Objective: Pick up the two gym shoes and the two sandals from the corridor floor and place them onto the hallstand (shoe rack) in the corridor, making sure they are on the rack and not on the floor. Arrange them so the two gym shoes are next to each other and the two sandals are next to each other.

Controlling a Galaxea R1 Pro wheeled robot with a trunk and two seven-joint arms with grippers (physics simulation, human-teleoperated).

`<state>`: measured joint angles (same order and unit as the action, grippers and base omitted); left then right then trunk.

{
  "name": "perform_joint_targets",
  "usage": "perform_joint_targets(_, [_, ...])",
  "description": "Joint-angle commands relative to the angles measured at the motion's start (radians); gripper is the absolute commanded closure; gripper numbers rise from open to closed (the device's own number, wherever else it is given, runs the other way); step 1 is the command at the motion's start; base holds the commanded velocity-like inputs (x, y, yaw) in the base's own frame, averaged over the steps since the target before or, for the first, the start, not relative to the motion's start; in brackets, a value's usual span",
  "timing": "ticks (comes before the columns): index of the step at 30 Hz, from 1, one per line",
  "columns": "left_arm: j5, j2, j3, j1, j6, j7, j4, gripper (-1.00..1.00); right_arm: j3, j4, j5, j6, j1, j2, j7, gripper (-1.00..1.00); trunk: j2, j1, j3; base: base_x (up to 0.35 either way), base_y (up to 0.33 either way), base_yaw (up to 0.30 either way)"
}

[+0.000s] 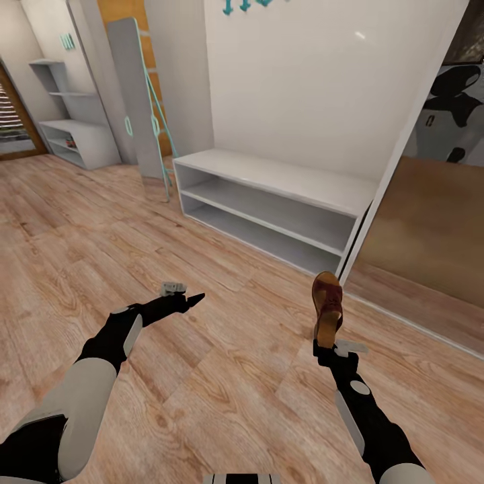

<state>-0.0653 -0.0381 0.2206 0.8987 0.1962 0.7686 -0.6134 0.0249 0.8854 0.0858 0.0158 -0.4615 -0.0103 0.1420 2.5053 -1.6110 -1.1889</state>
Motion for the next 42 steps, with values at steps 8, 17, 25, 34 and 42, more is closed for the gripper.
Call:
perform_joint_targets(8, [-0.007, 0.001, 0.006, 0.001, 0.008, 0.008, -0.001, -1.0, -0.002, 0.0, 0.017, 0.001, 0.0, -0.001, 0.004, 1.0, 0.0, 0.0, 0.003, 0.0, 0.0, -0.018])
perform_joint_targets(17, [-0.007, 0.001, 0.006, 0.001, 0.008, 0.008, -0.001, -1.0, -0.002, 0.0, 0.018, 0.001, 0.0, -0.001, 0.004, 1.0, 0.0, 0.0, 0.01, 0.0, 0.0, -0.197])
perform_joint_targets(25, [-0.007, 0.0, 0.007, 0.001, 0.008, 0.008, -0.002, -1.0, -0.002, 0.0, 0.018, 0.001, 0.0, -0.001, 0.004, 1.0, -0.001, 0.002, 0.033, 0.0, 0.0, -0.236])
perform_joint_targets(34, [-0.007, 0.0, 0.007, 0.001, 0.008, 0.008, -0.001, -1.0, -0.002, 0.001, 0.019, 0.001, 0.0, -0.001, 0.004, 1.0, -0.001, 0.002, 0.041, 0.0, 0.0, -0.239])
perform_joint_targets(42, [-0.007, 0.0, 0.007, 0.001, 0.008, 0.008, -0.002, -1.0, -0.002, 0.001, 0.019, 0.001, 0.0, -0.002, 0.004, 1.0, -0.001, 0.002, 0.044, 0.0, 0.0, -0.132])
